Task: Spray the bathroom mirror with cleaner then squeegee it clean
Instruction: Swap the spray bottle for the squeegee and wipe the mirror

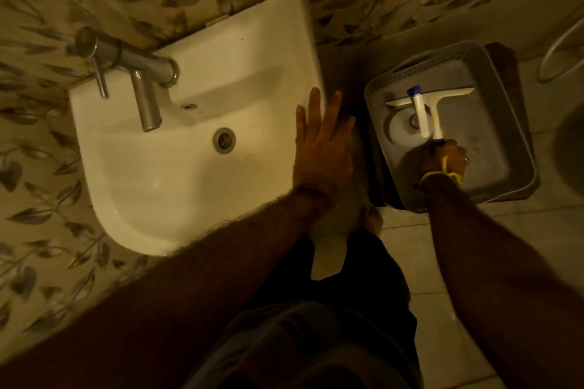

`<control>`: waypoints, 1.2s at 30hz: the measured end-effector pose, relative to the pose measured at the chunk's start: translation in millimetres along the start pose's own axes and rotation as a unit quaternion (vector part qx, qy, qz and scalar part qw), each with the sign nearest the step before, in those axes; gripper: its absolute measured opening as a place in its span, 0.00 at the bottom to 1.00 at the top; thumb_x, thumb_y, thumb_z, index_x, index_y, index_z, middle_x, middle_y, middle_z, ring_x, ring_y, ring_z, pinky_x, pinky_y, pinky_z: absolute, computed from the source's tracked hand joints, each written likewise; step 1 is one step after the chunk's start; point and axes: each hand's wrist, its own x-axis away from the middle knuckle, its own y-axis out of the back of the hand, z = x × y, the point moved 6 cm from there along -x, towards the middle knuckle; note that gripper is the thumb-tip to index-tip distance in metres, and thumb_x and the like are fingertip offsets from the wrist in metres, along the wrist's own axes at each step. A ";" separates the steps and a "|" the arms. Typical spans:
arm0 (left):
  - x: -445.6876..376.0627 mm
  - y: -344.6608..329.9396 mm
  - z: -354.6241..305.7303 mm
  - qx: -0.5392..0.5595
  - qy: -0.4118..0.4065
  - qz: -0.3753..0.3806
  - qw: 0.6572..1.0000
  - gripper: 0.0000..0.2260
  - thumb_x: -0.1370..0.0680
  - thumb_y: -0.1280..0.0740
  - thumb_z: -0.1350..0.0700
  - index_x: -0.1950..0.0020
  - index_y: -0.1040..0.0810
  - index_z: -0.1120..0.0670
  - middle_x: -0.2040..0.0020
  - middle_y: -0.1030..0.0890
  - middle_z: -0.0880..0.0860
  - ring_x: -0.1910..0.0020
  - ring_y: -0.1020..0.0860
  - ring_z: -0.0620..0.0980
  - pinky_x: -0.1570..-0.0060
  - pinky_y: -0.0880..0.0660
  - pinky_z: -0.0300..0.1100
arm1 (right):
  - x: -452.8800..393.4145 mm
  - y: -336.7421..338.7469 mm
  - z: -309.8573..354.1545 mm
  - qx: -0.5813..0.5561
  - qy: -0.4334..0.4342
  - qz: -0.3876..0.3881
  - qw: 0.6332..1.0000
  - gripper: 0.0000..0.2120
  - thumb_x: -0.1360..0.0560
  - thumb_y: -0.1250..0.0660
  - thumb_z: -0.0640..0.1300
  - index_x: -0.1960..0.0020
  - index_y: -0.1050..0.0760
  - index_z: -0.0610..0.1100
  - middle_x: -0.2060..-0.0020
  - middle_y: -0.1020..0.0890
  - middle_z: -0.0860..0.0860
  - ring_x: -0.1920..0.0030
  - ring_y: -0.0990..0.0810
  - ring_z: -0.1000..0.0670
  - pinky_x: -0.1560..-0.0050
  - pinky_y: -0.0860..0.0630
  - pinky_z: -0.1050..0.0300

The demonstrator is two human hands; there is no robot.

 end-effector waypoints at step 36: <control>38.4 146.1 -10.6 0.152 -0.139 -0.165 0.965 0.26 0.21 0.32 0.56 0.24 0.31 0.60 0.20 0.37 0.61 0.19 0.44 0.59 0.20 0.49 0.57 | 290.3 272.6 141.1 -0.400 0.217 -0.312 0.834 0.10 0.25 0.29 0.46 0.51 0.20 0.39 0.63 0.20 0.47 0.65 0.23 0.50 0.65 0.27 0.61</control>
